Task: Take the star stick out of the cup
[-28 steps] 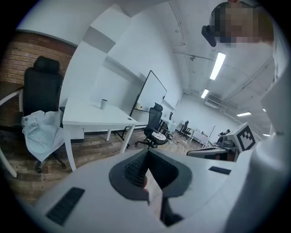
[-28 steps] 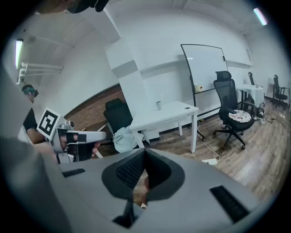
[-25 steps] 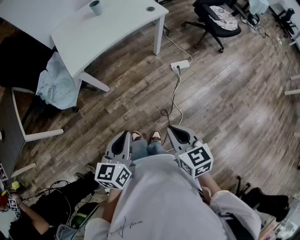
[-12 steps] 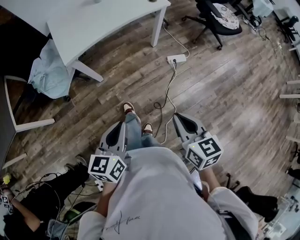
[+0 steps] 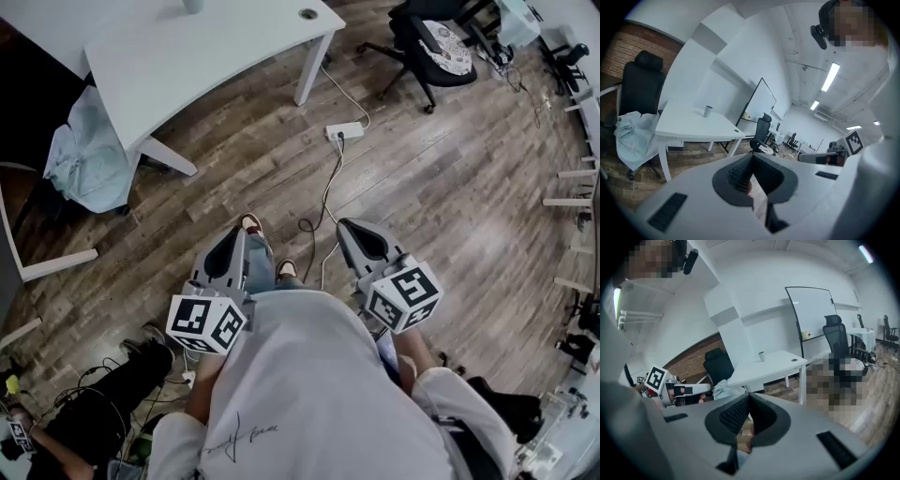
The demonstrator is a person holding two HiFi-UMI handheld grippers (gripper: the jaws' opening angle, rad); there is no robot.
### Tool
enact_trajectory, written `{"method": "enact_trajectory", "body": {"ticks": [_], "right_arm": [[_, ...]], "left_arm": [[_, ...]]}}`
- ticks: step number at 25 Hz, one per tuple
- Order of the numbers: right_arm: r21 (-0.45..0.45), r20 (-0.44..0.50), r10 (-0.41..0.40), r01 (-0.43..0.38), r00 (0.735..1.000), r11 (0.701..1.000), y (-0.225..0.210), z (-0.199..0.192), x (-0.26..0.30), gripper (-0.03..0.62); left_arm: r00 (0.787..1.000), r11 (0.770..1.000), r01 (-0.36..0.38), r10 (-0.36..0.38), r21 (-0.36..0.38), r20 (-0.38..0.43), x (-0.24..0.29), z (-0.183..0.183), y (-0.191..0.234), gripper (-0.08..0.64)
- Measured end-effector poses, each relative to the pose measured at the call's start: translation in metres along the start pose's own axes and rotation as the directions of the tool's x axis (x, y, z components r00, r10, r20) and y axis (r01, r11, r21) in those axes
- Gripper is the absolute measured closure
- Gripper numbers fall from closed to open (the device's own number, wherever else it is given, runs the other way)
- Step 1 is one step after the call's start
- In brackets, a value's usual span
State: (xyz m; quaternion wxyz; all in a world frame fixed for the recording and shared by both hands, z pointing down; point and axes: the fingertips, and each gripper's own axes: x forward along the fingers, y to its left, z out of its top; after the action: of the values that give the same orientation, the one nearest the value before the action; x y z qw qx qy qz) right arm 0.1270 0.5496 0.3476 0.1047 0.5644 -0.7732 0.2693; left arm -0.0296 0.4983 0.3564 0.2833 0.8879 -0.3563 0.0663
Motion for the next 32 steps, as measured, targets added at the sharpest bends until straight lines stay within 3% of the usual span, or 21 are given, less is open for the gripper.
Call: {"method": "enact_trajectory", "body": {"ticks": [17, 23, 32], "right_arm": [[-0.079, 0.041, 0.035, -0.032, 0.999, 0.996, 0.013, 0.101, 0.121, 0.583], [-0.078, 0.055, 0.005, -0.001, 0.998, 0.997, 0.002, 0.116, 0.138, 0.583], [-0.029, 0.059, -0.046, 0.047, 0.997, 0.998, -0.05, 0.134, 0.157, 0.583]], "left_arm": [[0.998, 1.0, -0.001, 0.0, 0.021, 0.066, 0.047, 0.103, 0.095, 0.557], [0.999, 1.0, 0.007, -0.008, 0.011, 0.048, 0.061, 0.108, 0.114, 0.557], [1.0, 1.0, -0.002, 0.002, -0.022, -0.009, 0.101, 0.107, 0.126, 0.557]]}}
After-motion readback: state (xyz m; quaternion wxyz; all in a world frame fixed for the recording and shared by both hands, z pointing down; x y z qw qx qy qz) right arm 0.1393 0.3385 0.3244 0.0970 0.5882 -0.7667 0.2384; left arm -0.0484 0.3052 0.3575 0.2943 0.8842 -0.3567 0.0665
